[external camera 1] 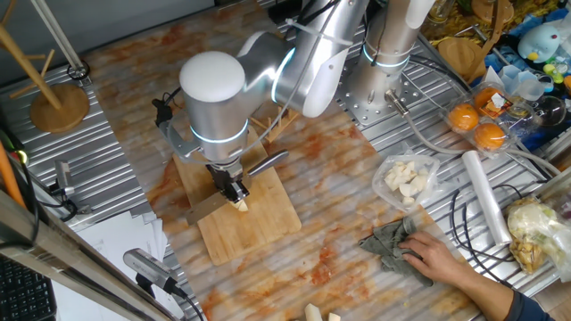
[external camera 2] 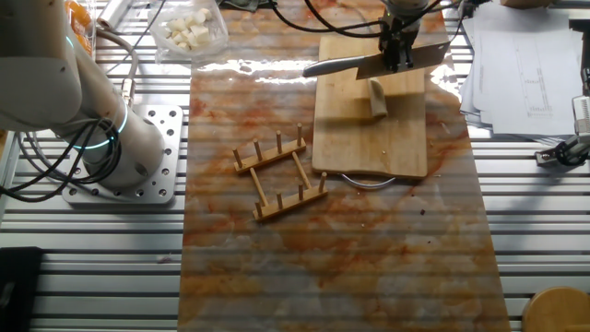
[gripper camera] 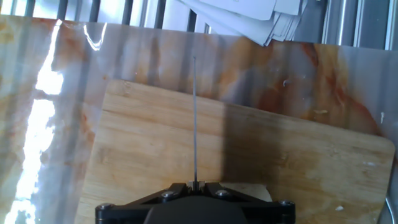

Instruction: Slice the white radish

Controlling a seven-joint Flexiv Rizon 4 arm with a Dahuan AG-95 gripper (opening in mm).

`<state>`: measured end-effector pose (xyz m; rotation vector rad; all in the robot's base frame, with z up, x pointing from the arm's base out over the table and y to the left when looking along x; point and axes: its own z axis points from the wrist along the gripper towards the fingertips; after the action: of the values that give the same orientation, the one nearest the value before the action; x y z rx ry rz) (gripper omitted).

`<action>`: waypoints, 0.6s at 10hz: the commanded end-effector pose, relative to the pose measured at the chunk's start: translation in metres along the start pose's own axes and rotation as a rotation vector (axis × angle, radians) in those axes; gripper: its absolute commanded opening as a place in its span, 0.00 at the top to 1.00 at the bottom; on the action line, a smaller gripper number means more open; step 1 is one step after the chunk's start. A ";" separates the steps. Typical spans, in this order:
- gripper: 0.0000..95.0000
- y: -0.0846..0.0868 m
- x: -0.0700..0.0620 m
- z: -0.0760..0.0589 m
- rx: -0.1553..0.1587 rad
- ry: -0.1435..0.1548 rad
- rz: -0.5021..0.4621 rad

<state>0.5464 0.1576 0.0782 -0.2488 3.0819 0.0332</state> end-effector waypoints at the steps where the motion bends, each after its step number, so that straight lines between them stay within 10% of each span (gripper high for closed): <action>1: 1.00 0.000 0.000 0.003 -0.003 -0.004 -0.001; 6: 1.00 0.000 -0.001 0.006 -0.001 -0.004 -0.005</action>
<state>0.5473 0.1585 0.0717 -0.2603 3.0771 0.0374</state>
